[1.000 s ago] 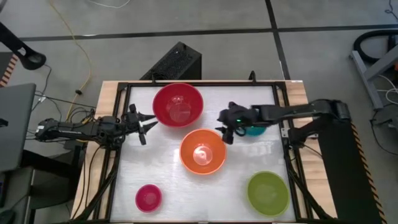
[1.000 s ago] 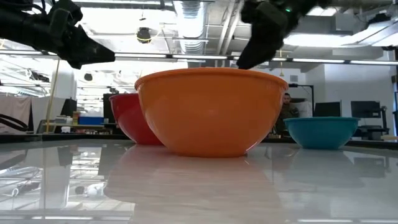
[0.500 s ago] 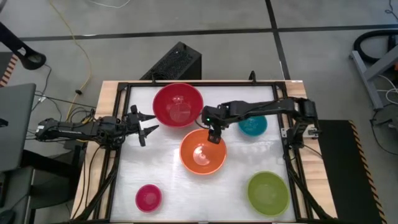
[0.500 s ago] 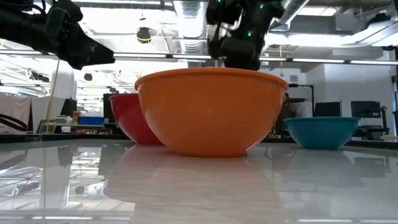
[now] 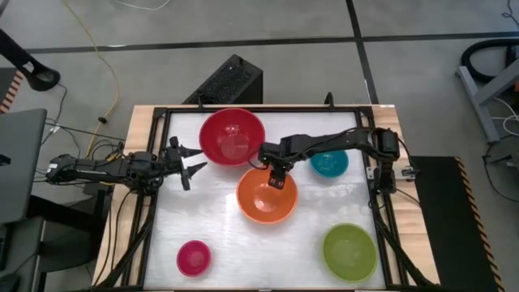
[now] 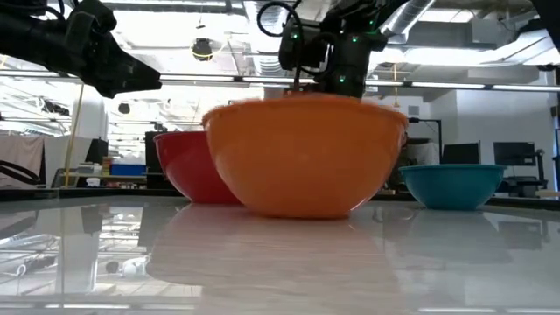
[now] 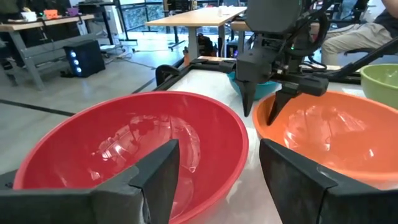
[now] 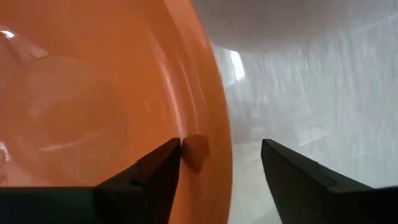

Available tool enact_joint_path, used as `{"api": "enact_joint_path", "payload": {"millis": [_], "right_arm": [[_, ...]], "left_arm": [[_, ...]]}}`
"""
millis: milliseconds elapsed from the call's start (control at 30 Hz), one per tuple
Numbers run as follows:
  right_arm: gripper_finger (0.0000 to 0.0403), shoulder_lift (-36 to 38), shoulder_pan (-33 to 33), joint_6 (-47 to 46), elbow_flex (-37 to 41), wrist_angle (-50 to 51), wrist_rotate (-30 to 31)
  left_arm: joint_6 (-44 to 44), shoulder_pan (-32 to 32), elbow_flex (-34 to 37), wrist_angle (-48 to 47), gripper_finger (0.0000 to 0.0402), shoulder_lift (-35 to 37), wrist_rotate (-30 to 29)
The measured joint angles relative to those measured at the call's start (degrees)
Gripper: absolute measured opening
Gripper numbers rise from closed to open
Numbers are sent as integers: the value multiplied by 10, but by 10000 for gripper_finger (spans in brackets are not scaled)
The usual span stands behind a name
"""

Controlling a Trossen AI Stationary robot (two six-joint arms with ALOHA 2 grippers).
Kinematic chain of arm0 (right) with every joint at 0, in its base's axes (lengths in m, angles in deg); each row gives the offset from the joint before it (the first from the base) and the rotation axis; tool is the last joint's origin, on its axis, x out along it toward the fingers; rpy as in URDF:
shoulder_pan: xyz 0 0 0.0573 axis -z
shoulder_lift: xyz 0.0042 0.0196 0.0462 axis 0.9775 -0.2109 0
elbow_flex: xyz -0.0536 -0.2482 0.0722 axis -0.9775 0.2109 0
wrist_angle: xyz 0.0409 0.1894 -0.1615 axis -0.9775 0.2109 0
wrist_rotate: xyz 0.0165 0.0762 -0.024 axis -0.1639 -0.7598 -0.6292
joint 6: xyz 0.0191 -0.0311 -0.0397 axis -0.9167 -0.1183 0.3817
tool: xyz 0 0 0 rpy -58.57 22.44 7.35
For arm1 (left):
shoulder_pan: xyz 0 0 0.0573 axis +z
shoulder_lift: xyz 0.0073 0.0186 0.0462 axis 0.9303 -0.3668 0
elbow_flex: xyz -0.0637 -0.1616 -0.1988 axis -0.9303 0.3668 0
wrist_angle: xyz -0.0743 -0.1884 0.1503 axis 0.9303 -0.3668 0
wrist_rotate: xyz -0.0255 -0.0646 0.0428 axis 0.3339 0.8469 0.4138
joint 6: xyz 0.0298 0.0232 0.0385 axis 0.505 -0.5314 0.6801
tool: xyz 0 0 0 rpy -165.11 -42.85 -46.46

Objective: Nest bowls inside each other
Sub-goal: Stack the orange bowl on top of the red bowl

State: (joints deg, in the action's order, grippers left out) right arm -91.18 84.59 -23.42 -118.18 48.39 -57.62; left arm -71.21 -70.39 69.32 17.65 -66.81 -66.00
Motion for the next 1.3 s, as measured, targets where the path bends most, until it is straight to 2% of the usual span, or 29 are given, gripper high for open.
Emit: {"api": "enact_joint_path", "payload": {"millis": [133, 233, 300, 333, 500, 733, 833, 900, 1067, 1200, 1300], "right_arm": [[168, 0, 0, 3, 0, 0, 0], [92, 0, 0, 6, 0, 0, -1], [38, 4, 1, 13, -1, -2, -28], [23, 8, 1, 18, -2, -7, -37], [18, 32, 6, 30, 1, -32, -68], [16, 113, 15, 51, 1, -113, -65], [15, 132, 27, 50, 1, -204, -67], [15, 132, 39, 36, 1, -286, -46], [15, 101, 84, -11, -14, -445, -31], [15, 33, 122, -42, -87, -412, -36], [15, -29, 144, -40, -167, -293, -45]], "left_arm": [[0, 0, 0, 0, 213, 0, -10], [0, 0, 0, 0, 213, 0, -18], [0, 0, 0, 0, 213, 0, -20], [0, 0, 0, 0, 213, 0, -20], [0, 0, 0, -2, 213, 0, -24], [11, 0, 0, -7, 213, 0, -67], [11, 0, -1, -22, 213, 0, -98], [11, 0, -1, -30, 213, 0, -119], [10, 0, -1, -30, 213, 0, -126], [10, 0, -1, -27, 213, 0, -125], [10, 0, -1, -29, 213, 1, -123]]}}
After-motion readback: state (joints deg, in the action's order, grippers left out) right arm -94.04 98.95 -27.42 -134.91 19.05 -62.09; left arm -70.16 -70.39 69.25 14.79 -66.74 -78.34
